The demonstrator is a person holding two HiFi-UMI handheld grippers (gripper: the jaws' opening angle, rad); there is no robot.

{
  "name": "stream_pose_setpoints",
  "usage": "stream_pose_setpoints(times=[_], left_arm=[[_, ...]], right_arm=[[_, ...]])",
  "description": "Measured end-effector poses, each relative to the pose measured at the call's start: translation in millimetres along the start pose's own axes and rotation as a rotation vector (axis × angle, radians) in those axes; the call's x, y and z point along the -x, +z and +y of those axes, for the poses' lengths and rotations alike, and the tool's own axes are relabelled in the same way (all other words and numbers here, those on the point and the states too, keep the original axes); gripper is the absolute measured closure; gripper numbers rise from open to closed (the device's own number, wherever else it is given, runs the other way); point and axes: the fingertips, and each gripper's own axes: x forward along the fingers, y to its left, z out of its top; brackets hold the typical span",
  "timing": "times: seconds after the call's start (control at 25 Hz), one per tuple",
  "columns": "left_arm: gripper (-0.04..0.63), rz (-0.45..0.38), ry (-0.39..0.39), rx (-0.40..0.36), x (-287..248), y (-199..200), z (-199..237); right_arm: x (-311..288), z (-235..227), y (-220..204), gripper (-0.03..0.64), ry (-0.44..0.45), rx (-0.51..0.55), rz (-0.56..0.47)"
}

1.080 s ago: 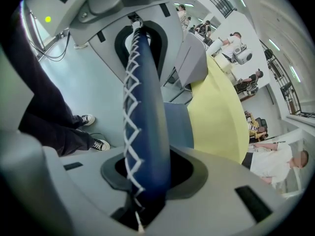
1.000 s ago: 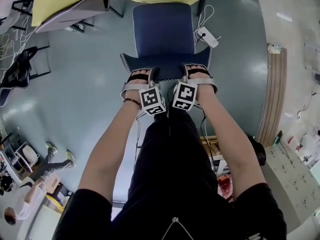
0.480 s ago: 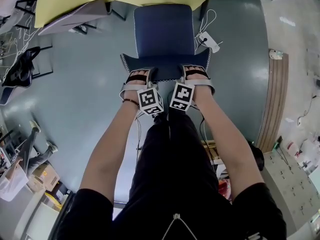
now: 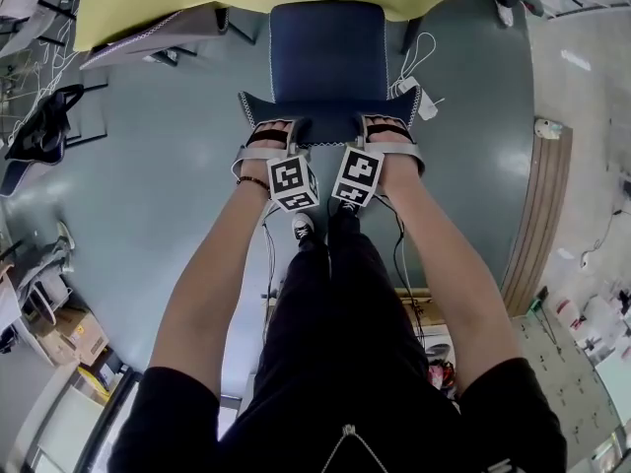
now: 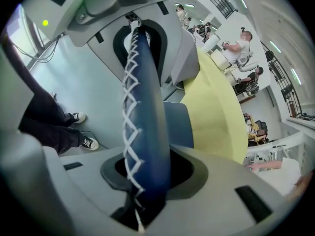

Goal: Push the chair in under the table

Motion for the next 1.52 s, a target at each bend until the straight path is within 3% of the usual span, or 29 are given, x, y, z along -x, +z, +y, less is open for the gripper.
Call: stream_pose_setpoints(times=[0.68, 1.52], left_arm=[[0.465, 0.010, 0.011, 0.027, -30, -3, 70], [0.463, -0.003, 0.045, -0.010, -57, 0, 140]], right_arm=[[-29, -69, 4, 0.492, -0.024, 0.024, -0.007], [-56, -141, 4, 0.491, -0.025, 0.035, -0.010]])
